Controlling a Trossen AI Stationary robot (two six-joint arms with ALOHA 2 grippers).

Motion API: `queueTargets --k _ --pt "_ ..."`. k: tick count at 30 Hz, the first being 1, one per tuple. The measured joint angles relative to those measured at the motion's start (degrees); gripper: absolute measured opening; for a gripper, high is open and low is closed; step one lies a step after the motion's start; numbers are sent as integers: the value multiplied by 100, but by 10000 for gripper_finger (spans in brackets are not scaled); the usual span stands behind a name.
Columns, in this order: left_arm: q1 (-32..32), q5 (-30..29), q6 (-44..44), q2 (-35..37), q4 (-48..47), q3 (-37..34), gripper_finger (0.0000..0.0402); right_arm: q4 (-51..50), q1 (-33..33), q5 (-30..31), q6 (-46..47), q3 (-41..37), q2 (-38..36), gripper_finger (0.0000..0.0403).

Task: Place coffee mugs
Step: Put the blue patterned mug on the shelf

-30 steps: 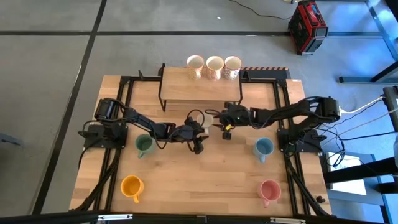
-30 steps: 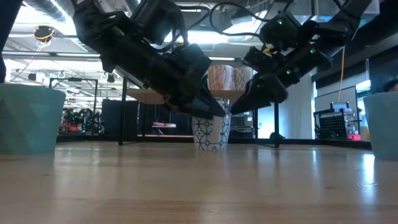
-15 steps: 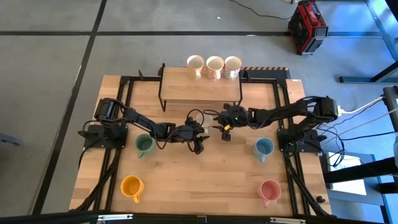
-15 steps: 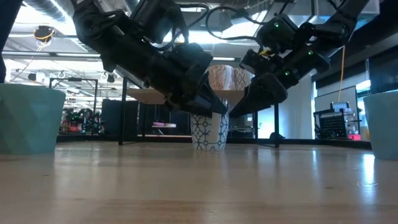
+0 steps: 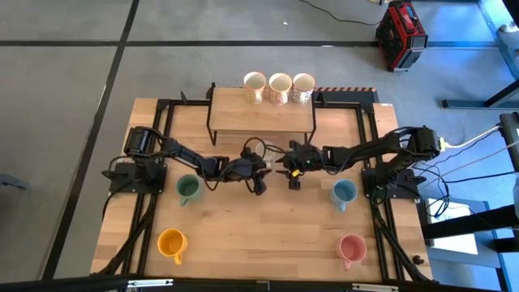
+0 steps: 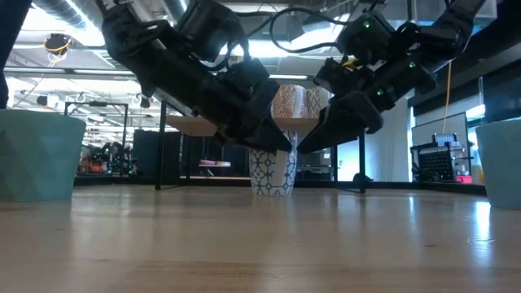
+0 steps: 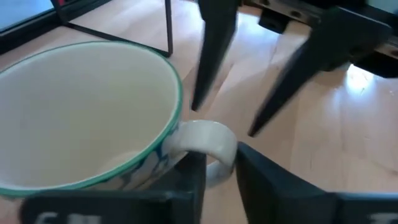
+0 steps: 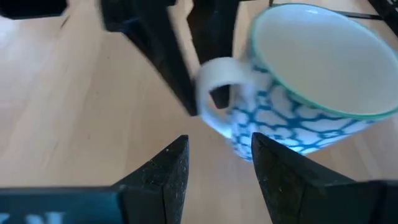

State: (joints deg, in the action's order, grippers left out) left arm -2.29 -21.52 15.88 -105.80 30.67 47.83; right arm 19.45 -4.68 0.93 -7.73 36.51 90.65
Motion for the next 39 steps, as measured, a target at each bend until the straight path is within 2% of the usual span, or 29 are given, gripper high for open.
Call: queueTargets --k 5,13,18,22,28,34,39 --pt "34 87 -82 5 36 9 17 -10 -20 -8 17 0 0 166" --pt "29 141 -168 44 5 9 16 -63 -20 -48 27 0 -11 166" --pt "-149 413 -161 386 -278 -9 16 -317 -17 -117 294 -9 -515 166" --pt "-410 682 11 1044 -702 -9 15 -320 -20 -323 580 38 -1197 166" --pt "-592 965 28 2451 -1523 -4 14 -730 -20 -344 617 332 -2149 166" --pt "-314 1082 23 3849 -2355 -2 14 -1360 -20 29 641 887 -2692 166" --pt "262 1314 -238 4681 -2917 0 14 -2192 -23 603 641 1365 -2873 166"
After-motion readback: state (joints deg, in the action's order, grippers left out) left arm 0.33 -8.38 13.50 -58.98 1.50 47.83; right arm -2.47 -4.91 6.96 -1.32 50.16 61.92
